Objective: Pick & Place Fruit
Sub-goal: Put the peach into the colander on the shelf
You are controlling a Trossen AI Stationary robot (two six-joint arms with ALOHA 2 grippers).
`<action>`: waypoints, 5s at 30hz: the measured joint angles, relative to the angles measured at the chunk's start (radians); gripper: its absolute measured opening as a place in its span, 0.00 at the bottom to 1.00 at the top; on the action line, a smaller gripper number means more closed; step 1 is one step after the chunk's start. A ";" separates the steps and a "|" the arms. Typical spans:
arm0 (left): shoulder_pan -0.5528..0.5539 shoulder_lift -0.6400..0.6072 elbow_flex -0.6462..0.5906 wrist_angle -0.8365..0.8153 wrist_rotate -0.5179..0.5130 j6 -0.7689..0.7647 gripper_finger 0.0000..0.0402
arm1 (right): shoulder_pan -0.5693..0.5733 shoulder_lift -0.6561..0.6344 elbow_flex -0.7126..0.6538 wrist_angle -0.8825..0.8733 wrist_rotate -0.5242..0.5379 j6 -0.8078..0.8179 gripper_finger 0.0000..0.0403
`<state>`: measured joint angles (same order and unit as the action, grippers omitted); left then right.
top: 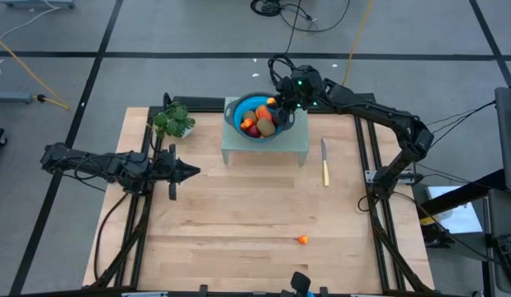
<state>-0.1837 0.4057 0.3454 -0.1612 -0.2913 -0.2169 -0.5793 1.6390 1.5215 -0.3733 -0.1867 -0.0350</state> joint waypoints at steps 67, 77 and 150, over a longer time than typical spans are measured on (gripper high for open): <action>0.000 0.000 0.000 -0.002 0.006 0.020 0.05 | 0.402 -0.259 0.000 -0.167 -0.025 -0.109 0.40; 0.000 0.000 0.000 -0.006 0.005 0.020 0.05 | 0.584 -0.258 -0.022 -0.207 -0.027 -0.037 0.33; 0.000 0.000 0.000 -0.052 0.027 0.064 0.05 | 0.921 -0.257 -0.350 -0.197 0.022 0.417 0.63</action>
<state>-0.1841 0.4057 0.3450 -0.2127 -0.2638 -0.1524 0.3420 1.3823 1.1717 -0.5703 -0.1648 0.3820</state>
